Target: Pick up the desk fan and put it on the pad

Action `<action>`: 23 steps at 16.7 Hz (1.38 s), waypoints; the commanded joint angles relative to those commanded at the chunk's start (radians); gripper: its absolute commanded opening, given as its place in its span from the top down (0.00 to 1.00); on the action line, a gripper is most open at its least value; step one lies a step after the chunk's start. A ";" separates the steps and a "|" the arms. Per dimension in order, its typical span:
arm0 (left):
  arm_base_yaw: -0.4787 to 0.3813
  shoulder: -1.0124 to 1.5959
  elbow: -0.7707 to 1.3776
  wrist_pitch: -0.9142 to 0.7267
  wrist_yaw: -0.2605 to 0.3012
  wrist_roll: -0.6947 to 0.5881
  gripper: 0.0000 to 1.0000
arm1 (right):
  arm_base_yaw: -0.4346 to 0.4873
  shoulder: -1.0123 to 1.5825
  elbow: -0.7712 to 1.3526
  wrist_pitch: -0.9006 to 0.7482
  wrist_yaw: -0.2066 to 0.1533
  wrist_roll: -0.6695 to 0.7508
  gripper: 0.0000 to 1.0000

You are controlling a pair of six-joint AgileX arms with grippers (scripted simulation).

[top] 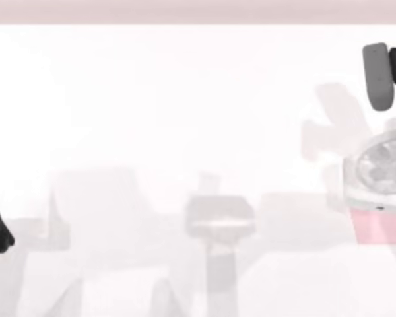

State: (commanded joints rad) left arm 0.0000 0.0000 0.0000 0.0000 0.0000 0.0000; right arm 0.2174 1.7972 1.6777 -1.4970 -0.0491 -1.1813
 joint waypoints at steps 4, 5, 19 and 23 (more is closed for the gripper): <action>0.000 0.000 0.000 0.000 0.000 0.000 0.00 | -0.039 -0.055 -0.116 0.066 0.034 -0.187 1.00; 0.000 0.000 0.000 0.000 0.000 0.000 0.00 | -0.044 -0.060 -0.130 0.074 0.039 -0.208 1.00; 0.000 0.000 0.000 0.000 0.000 0.000 0.00 | -0.044 -0.055 -0.264 0.214 0.041 -0.217 1.00; 0.000 0.000 0.000 0.000 0.000 0.000 0.00 | -0.044 -0.054 -0.265 0.214 0.041 -0.217 0.92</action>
State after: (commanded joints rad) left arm 0.0000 0.0000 0.0000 0.0000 0.0000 0.0000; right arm 0.1736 1.7427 1.4129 -1.2825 -0.0080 -1.3982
